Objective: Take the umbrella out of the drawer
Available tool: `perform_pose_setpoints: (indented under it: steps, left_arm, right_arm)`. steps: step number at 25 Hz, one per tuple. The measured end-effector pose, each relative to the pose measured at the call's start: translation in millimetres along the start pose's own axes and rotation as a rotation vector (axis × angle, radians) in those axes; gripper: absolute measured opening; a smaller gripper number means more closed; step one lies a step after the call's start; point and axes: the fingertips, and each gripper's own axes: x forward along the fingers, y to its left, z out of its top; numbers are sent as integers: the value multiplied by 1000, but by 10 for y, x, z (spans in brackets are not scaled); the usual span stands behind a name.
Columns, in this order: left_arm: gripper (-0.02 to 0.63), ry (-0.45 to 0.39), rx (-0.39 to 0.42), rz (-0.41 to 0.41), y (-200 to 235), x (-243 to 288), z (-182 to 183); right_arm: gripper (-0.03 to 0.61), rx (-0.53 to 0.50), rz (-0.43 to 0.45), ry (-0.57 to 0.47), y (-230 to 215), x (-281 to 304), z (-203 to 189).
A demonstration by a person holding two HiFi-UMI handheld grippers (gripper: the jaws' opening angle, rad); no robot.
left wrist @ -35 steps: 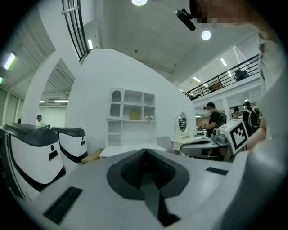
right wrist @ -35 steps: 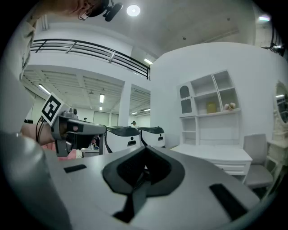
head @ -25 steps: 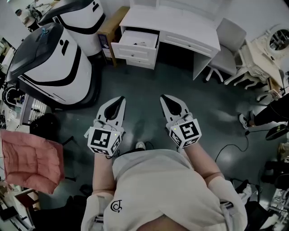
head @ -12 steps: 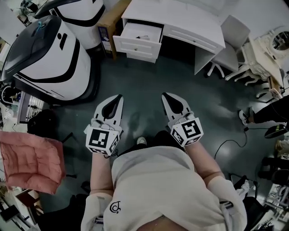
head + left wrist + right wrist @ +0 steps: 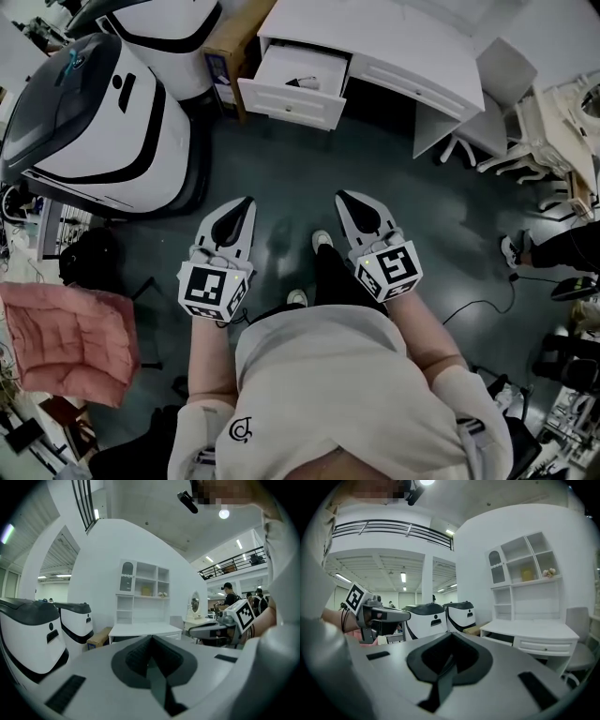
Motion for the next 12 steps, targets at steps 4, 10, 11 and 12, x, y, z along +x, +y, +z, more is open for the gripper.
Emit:
perform_pose_setpoints:
  steps: [4,10,11,12]
  left_arm:
    - [12,3,9,13,125,534,96]
    - [12,19,3,36,361,1445,304]
    - [12,20,4,44,427,1599,340]
    - [12,21,5,55,493,1752,375]
  right_arm:
    - [6,15,23,5,-422,328,4]
    - [6,35,57,14,-1218,989,165]
    - [6,31,65,15,-1338,1104,195]
    - [6,26,72,16,-1459,1212,221]
